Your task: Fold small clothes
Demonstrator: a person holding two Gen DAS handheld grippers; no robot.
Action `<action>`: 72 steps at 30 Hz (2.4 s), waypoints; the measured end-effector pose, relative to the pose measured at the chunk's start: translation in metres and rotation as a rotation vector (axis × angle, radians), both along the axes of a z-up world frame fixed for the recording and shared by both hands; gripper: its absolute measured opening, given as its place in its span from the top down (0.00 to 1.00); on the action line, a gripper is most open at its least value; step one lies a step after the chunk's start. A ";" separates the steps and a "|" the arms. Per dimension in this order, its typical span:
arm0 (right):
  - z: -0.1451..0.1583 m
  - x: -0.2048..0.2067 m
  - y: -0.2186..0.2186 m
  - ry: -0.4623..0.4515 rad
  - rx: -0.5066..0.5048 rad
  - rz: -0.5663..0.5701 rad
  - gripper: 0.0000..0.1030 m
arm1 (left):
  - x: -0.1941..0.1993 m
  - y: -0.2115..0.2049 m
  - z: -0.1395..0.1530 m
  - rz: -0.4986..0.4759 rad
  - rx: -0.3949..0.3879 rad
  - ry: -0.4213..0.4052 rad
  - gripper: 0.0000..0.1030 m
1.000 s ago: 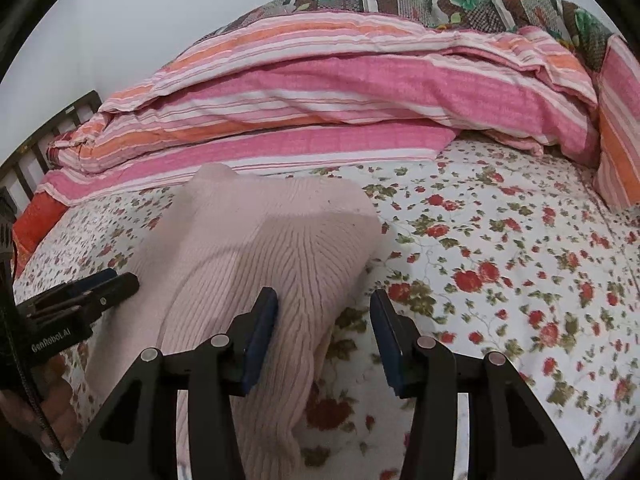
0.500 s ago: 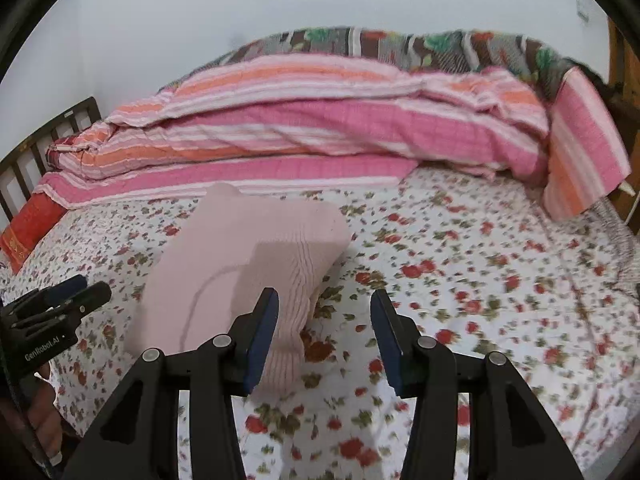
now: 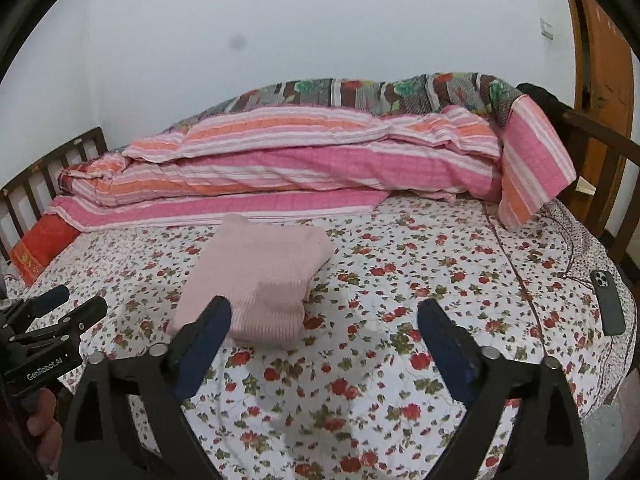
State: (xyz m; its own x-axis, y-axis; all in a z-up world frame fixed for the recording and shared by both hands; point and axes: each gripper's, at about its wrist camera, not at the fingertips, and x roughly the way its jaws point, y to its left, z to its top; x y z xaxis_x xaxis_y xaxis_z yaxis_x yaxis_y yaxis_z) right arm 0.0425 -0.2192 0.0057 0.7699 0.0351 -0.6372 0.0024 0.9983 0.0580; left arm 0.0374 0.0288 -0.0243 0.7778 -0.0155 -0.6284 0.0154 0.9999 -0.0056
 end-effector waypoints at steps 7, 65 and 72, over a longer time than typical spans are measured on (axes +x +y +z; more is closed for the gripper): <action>-0.002 -0.023 -0.008 0.007 -0.005 -0.003 0.07 | -0.023 -0.008 0.003 0.017 -0.003 -0.011 0.21; 0.010 -0.045 -0.012 -0.004 -0.028 0.015 0.07 | -0.042 -0.005 0.012 0.048 -0.019 -0.032 0.21; 0.010 -0.046 -0.014 -0.004 -0.027 0.009 0.07 | -0.045 -0.007 0.011 0.045 -0.022 -0.027 0.21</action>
